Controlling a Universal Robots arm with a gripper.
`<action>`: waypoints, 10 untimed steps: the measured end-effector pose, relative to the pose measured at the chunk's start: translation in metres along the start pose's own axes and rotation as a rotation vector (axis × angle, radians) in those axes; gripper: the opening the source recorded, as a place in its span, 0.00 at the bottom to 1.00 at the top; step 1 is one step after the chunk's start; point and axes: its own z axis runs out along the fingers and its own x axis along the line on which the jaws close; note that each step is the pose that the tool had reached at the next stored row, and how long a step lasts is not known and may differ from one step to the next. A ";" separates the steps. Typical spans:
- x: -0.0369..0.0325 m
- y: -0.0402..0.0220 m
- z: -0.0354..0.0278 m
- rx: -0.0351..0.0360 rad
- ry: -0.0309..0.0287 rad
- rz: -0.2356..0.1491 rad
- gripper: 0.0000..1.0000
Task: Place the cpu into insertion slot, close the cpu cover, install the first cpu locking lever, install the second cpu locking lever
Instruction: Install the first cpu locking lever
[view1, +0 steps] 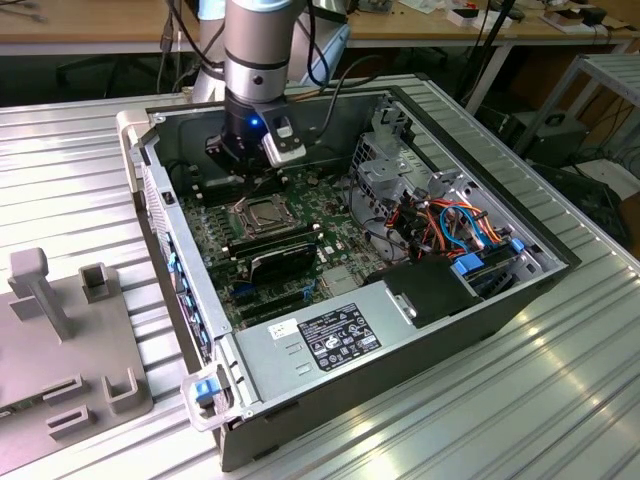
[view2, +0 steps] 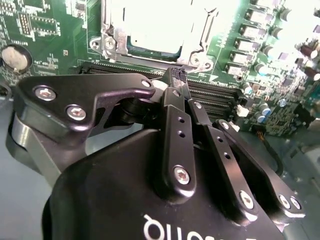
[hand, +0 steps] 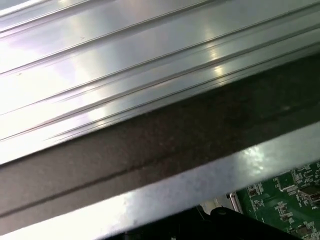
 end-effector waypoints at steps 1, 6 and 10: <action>-0.0007 0.0002 0.0006 -0.0003 0.0001 -0.010 0.11; -0.0126 0.0044 0.0045 -0.0020 0.0010 -0.089 0.11; -0.0170 0.0069 0.0047 -0.0024 0.0012 -0.110 0.11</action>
